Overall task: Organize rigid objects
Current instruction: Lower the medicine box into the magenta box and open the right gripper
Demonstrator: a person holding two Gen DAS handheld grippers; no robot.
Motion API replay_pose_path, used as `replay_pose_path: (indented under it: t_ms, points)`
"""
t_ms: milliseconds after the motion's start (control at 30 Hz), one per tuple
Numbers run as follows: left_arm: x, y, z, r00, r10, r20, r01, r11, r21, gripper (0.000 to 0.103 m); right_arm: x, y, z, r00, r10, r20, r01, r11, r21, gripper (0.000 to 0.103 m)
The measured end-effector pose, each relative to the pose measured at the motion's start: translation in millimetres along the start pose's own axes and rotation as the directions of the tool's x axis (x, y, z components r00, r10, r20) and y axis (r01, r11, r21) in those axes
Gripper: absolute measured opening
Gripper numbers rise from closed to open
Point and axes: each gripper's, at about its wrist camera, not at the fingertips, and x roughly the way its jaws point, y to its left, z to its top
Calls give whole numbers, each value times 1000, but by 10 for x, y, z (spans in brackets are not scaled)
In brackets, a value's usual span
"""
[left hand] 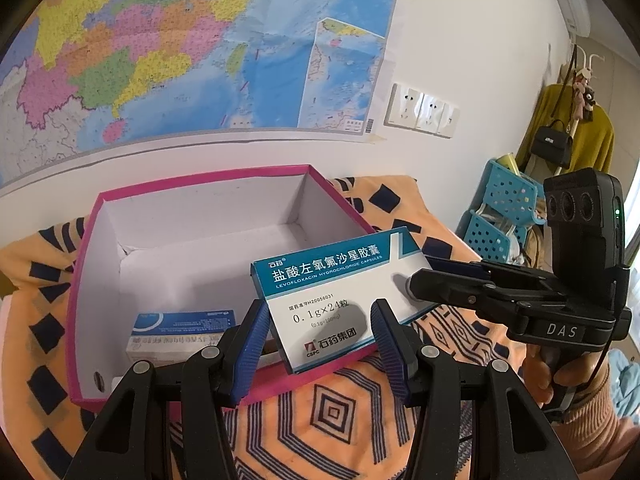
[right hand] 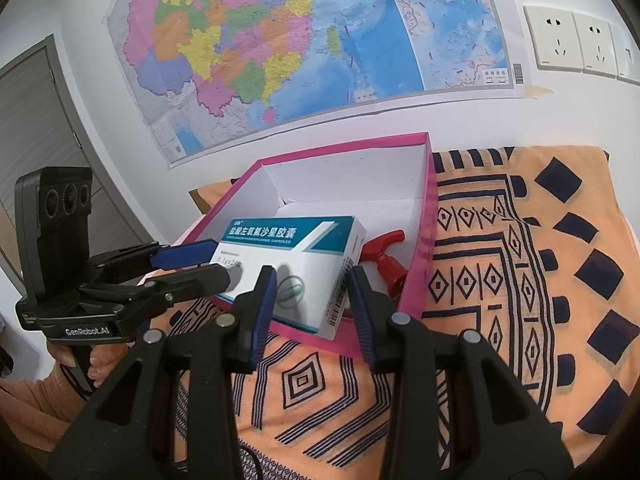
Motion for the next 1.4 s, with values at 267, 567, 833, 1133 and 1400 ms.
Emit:
replay_pose_path:
  t_ms: [267, 567, 833, 1133, 1400]
  points:
    - [54, 33, 23, 1000, 7, -7, -7, 1000, -5, 53, 31, 1, 26, 1000, -5, -1, 5, 1000, 1, 41]
    - [128, 72, 33, 1000, 16, -22, -16, 1000, -12, 53, 88, -22, 54, 1000, -11, -8, 11, 1000, 11, 41]
    - [183, 110, 39, 999, 16, -32, -17, 1000, -25, 53, 117, -30, 62, 1000, -14, -14, 14, 1000, 16, 41]
    - [205, 137, 55, 999, 18, -37, -19, 999, -31, 53, 175, -46, 63, 1000, -20, -21, 20, 1000, 23, 40]
    - [256, 167, 69, 999, 15, -45, -17, 999, -44, 53, 199, -69, 70, 999, -24, -23, 25, 999, 29, 41]
